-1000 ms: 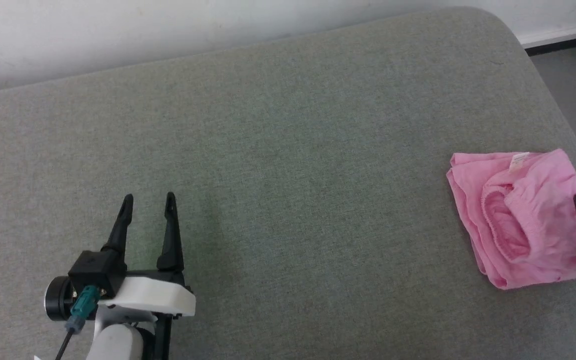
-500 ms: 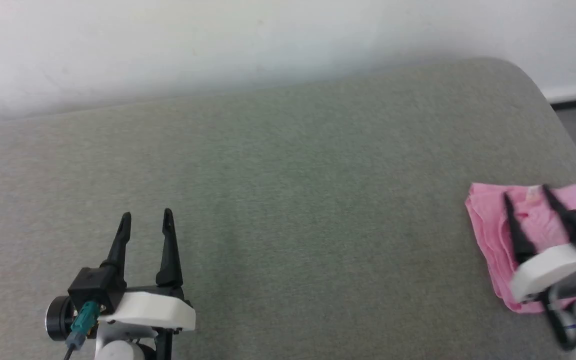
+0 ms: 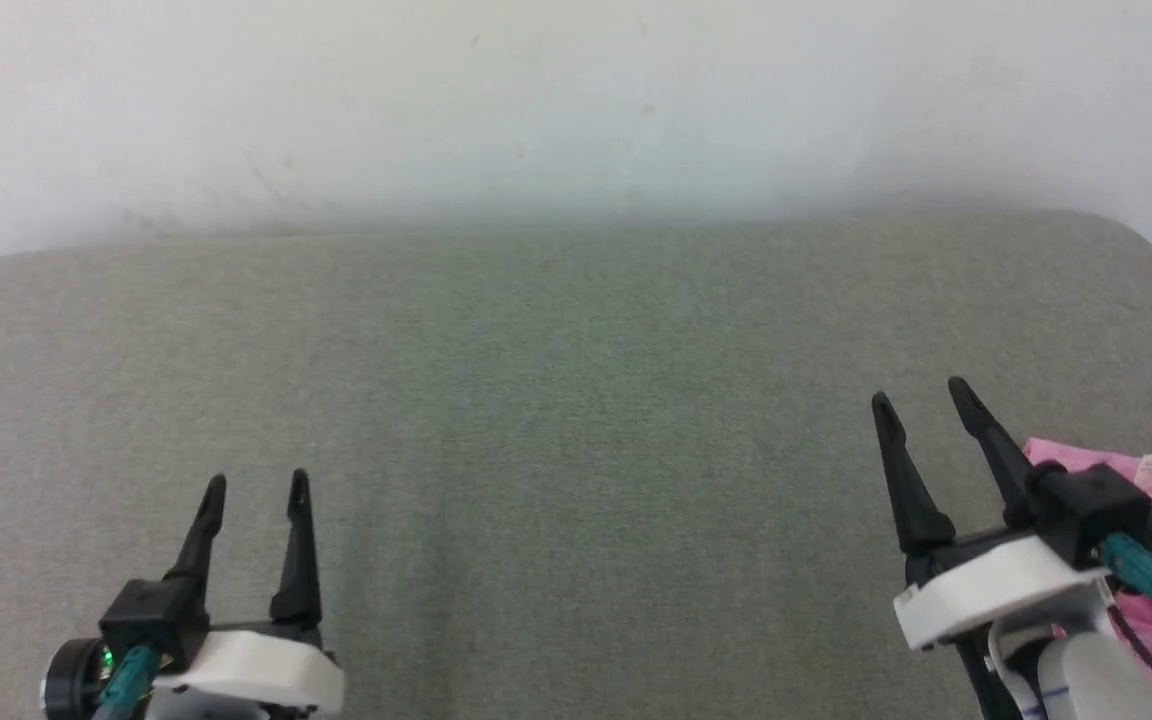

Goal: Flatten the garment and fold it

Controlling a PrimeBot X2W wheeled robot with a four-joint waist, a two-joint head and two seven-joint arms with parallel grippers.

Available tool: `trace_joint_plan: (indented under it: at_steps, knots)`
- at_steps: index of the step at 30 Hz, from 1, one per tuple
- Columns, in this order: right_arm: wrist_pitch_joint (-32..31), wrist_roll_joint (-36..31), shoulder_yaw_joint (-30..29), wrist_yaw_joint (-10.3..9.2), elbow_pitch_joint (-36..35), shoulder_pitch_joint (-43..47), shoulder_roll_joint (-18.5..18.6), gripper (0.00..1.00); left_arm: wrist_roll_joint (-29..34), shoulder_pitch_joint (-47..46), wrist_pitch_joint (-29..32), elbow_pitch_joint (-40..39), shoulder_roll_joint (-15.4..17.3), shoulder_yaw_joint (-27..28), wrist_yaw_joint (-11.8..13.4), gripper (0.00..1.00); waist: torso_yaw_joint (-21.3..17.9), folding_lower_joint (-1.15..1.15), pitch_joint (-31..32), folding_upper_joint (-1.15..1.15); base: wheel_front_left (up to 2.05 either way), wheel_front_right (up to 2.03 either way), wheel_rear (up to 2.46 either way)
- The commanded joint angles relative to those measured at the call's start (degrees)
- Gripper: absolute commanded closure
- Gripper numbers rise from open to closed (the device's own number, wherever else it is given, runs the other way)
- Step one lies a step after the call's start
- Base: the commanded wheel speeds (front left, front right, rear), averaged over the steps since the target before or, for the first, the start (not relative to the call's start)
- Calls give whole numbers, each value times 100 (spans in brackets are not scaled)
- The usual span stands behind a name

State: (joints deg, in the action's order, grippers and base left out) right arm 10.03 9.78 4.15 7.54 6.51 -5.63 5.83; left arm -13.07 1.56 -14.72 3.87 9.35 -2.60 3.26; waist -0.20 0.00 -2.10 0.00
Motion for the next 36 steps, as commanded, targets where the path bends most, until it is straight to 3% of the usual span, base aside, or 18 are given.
trace_joint_plan:
  at_steps: [1, 6, 12, 25, 26, 36]
  knots:
    - [-28, -121, -53, -5, -181, 219, -58, 0, -32, 83, -25, 80, 128, 85, -93, 0, 128, 0, 119, 0, 0, 0, 0]
    - [-180, -275, -253, -5, -606, 743, -192, 0, -183, 148, 105, 321, 345, 171, -264, 0, 157, 0, 154, 0, 0, 0, 0]
    - [-390, -361, -430, -5, -890, 1256, -275, 0, -300, 202, 158, 614, 341, 69, -413, 0, 136, 0, 215, 0, 0, 0, 0]
    - [-457, -262, -384, -5, -1058, 1392, -294, 0, -445, 138, 104, 1085, 327, -32, -579, 0, 146, 0, 224, 0, 0, 0, 0]
    - [-446, -279, -392, -1, -1028, 1344, -271, 100, -420, 170, 132, 1084, 314, -24, -571, 100, 145, 1, 225, 0, 0, 0, 0]
    - [-474, -315, -394, -1, -1003, 1301, -267, 100, -329, 156, 210, 1007, 261, -6, -559, 100, 139, 1, 224, 0, 0, 0, 0]
